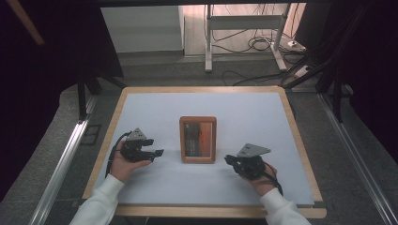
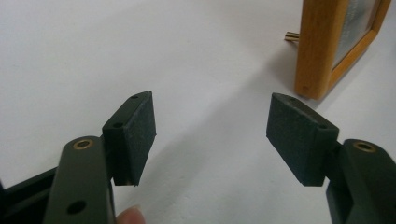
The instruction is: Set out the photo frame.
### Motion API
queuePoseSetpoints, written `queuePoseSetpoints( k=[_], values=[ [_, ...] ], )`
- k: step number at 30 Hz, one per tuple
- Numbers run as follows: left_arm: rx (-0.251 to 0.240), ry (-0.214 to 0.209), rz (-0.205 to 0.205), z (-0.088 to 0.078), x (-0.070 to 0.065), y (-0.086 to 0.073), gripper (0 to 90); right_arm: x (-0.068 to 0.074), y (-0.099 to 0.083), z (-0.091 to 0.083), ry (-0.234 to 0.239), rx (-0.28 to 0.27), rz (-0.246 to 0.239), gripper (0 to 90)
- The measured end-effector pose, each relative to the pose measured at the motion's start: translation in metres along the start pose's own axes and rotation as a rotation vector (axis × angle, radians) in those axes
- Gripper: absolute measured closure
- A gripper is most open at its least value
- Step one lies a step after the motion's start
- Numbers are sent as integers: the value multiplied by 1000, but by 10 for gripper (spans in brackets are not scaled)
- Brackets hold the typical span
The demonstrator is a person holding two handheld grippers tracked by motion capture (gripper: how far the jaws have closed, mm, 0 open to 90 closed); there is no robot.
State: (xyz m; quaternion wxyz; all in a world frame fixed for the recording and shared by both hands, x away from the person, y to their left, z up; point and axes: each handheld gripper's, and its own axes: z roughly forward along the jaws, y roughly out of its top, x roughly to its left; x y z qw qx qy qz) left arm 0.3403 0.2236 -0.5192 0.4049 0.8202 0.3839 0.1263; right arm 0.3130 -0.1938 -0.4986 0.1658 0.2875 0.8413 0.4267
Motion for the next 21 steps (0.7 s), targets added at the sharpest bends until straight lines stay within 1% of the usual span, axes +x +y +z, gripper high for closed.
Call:
queuePoseSetpoints(
  k=[1, 2, 4, 5, 6, 7, 9, 13, 15, 17, 21],
  values=[
    [1, -1, 1, 0, -1, 0, 322, -6, -4, -7, -13, -6, 20, 796],
    [1, -1, 1, 0, -1, 0, 322, -14, -10, -15, -25, -15, 52, 734],
    [3, -2, 4, 1, -2, -1, 322, -25, -19, -25, -60, -22, 102, 550],
    [4, -1, 7, 1, -4, -1, 322, -30, -25, -30, -93, -21, 127, 477],
    [3, -1, 9, 2, -6, -1, 322, -36, -32, -35, -119, -19, 159, 428],
    [4, 0, 13, 1, -7, -1, 319, -39, -37, -39, -129, -19, 181, 397],
    [1, 5, 21, 0, -10, -1, 317, -44, -46, -46, -146, -18, 206, 354],
    [-12, 19, 18, -1, -17, -3, 300, -46, -56, -54, -157, -11, 215, 328],
    [-10, 23, 25, -3, -19, -4, 291, -46, -58, -54, -155, -4, 216, 314],
    [-19, 21, 22, -4, -22, -6, 290, -45, -58, -52, -151, 3, 212, 302],
    [-22, 20, 25, -7, -24, -10, 289, -43, -56, -46, -146, 21, 194, 289]
  ],
)
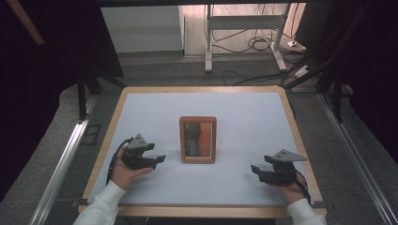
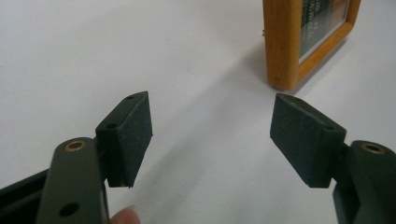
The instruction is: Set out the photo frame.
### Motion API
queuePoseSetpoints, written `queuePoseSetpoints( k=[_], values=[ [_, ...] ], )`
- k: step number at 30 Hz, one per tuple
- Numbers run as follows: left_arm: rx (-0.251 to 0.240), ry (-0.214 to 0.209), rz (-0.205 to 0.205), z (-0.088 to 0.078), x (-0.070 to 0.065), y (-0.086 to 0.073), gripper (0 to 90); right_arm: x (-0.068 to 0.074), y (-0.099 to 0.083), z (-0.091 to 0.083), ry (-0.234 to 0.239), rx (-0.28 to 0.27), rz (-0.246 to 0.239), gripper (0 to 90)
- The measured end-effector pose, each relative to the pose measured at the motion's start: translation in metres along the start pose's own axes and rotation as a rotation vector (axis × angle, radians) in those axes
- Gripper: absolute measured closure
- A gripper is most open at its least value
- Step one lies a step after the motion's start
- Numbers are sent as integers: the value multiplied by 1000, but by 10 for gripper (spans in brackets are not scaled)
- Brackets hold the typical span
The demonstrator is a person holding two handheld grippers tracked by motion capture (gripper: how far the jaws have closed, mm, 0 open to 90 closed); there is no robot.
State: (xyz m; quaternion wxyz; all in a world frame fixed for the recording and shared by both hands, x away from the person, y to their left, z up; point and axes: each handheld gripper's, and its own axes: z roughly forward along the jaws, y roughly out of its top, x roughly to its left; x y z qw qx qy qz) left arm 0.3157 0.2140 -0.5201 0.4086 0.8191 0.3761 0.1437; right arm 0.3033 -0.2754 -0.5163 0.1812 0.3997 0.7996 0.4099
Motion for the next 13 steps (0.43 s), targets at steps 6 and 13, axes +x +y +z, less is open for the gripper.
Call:
queuePoseSetpoints(
  k=[6, 13],
  values=[
    [-6, -10, -30, -1, 1, -2, 277, 4, 0, 3, -4, 6, -21, 279],
    [-8, -5, -32, 1, 0, -3, 273, 6, 1, -2, -72, -75, -25, 265]
  ],
)
